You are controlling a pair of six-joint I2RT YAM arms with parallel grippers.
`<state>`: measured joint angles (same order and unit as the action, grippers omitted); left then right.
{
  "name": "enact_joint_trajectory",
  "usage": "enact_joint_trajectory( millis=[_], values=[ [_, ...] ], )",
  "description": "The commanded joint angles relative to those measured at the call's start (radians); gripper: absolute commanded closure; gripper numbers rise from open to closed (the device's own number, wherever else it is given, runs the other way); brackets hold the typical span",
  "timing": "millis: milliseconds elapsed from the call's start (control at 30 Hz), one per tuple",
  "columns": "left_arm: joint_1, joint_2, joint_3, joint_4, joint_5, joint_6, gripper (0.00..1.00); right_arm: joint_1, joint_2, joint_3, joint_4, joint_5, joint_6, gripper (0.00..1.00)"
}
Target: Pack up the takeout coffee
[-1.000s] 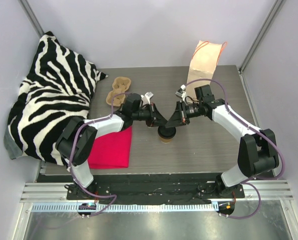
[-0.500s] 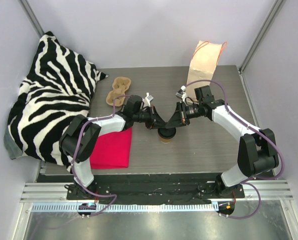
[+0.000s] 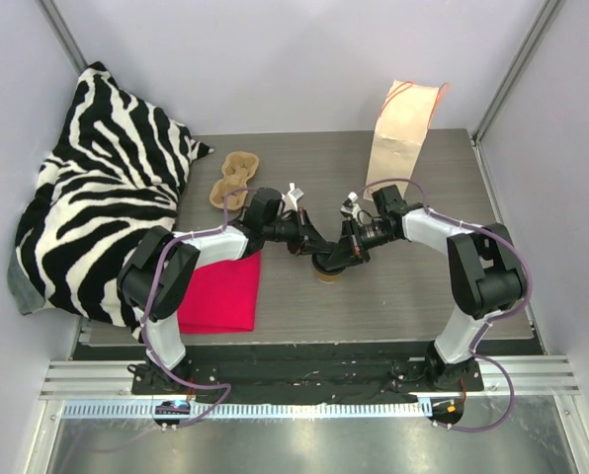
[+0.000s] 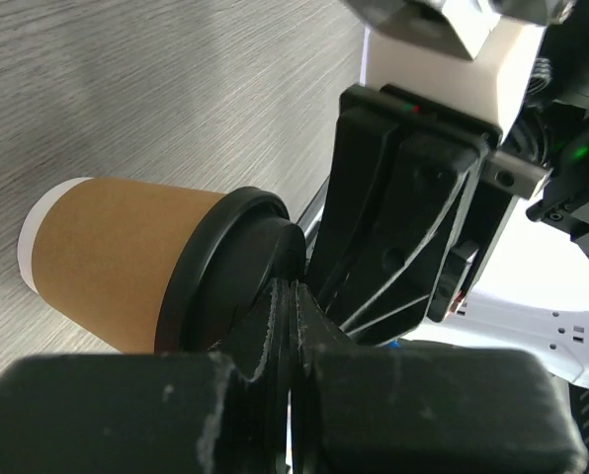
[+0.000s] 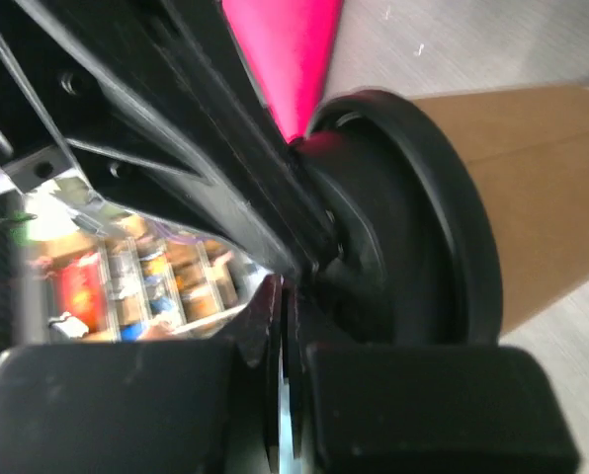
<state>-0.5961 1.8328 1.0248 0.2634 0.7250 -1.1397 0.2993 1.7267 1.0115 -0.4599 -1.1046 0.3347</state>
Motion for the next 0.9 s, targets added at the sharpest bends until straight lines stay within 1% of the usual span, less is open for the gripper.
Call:
enact_joint_trajectory(
  millis=[0, 133, 200, 267, 300, 367, 400, 467, 500, 533, 600, 633, 667, 700, 733, 800, 833, 867],
  values=[
    [0.001, 0.031, 0.003, -0.081, -0.036, 0.049, 1.00, 0.001, 0.039, 0.001, -0.069, 0.115, -0.121, 0.99],
    [0.004, 0.022, 0.004, -0.082, -0.036, 0.055, 1.00, 0.003, 0.005, 0.070, -0.111, 0.081, -0.122, 0.99],
    [0.004, 0.011, 0.009, -0.072, -0.033, 0.058, 1.00, 0.004, -0.021, 0.122, -0.120, 0.035, -0.112, 0.99],
    [0.004, 0.002, 0.020, -0.049, -0.018, 0.054, 1.00, 0.006, -0.074, 0.159, -0.122, 0.016, -0.108, 0.96],
    [0.004, -0.013, 0.024, -0.024, -0.012, 0.049, 1.00, 0.006, -0.093, 0.168, -0.125, 0.012, -0.109, 0.91],
    [0.004, -0.033, 0.040, 0.011, 0.010, 0.040, 1.00, 0.006, -0.147, 0.176, -0.140, 0.018, -0.118, 0.83],
    [0.004, -0.058, 0.047, 0.026, 0.019, 0.037, 1.00, 0.006, -0.165, 0.173, -0.148, 0.040, -0.123, 0.76],
    [0.005, -0.088, 0.078, 0.023, 0.033, 0.040, 0.94, 0.006, -0.217, 0.161, -0.184, 0.069, -0.157, 0.68],
    [0.009, -0.121, 0.087, 0.004, 0.034, 0.046, 0.91, 0.006, -0.234, 0.156, -0.195, 0.109, -0.170, 0.59],
    [0.012, -0.142, 0.098, -0.016, 0.034, 0.070, 0.81, 0.006, -0.255, 0.151, -0.204, 0.138, -0.198, 0.54],
    [0.030, -0.179, 0.118, -0.096, 0.022, 0.100, 0.69, 0.006, -0.318, 0.138, -0.226, 0.214, -0.221, 0.42],
    [0.041, -0.220, 0.115, -0.113, 0.016, 0.112, 0.56, 0.004, -0.338, 0.130, -0.226, 0.327, -0.226, 0.40],
    [0.053, -0.242, 0.110, -0.133, 0.010, 0.118, 0.51, 0.007, -0.360, 0.109, -0.206, 0.382, -0.218, 0.36],
    [0.082, -0.265, 0.095, -0.169, -0.008, 0.126, 0.45, 0.008, -0.404, 0.092, -0.192, 0.437, -0.208, 0.25],
    [0.096, -0.309, 0.087, -0.191, -0.019, 0.136, 0.28, 0.011, -0.420, 0.075, -0.175, 0.545, -0.195, 0.25],
    [0.142, -0.354, 0.069, -0.254, -0.056, 0.182, 0.20, 0.027, -0.426, 0.030, -0.158, 0.624, -0.174, 0.27],
    [0.156, -0.390, 0.064, -0.262, -0.065, 0.199, 0.15, 0.037, -0.424, 0.021, -0.158, 0.694, -0.168, 0.27],
    [0.169, -0.403, 0.063, -0.303, -0.079, 0.234, 0.14, 0.062, -0.418, 0.004, -0.149, 0.704, -0.161, 0.27]
  ],
)
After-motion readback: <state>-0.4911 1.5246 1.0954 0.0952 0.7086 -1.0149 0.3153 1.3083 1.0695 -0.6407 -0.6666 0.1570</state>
